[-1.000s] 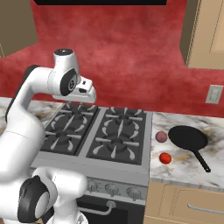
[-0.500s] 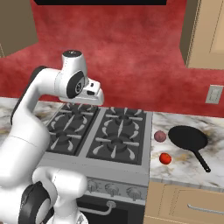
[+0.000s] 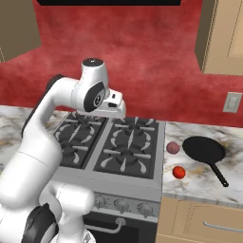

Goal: Place the pan on the front left burner on the stove. Then place the tomato and the onion in the pan and turn on the front left burner.

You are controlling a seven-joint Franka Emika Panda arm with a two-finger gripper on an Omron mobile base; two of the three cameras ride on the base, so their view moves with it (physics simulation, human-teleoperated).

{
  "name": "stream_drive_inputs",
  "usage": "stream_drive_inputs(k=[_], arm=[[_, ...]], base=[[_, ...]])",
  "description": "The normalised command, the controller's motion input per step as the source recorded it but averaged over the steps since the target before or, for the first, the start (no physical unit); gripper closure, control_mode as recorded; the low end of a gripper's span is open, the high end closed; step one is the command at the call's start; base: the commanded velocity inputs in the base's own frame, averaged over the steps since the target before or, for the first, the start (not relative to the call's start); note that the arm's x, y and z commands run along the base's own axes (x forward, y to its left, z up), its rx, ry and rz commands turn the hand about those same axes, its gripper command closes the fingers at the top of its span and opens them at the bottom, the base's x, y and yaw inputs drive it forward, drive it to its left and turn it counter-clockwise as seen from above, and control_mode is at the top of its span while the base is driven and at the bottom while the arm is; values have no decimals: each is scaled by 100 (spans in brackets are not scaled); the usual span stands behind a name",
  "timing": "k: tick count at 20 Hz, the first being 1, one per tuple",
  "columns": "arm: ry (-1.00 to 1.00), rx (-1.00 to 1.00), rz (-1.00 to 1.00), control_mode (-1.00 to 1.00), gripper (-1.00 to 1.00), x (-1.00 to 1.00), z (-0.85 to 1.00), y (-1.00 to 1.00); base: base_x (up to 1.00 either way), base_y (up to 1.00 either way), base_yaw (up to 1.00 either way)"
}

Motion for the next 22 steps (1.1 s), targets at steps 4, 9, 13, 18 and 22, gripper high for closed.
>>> stream_drive_inputs(k=[4,9,13,18,22], arm=[[0,0,0,-100,-100,-5,-2,-56],[0,0,0,-100,-100,-6,-1,-64],[0,0,0,-100,-100,-8,-3,-68],[0,0,0,-100,-100,-8,-3,-63],[0,-1,0,-100,-100,-9,-8,-53]], base=[[0,0,0],[0,0,0],[0,0,0],[0,0,0],[0,0,0]])
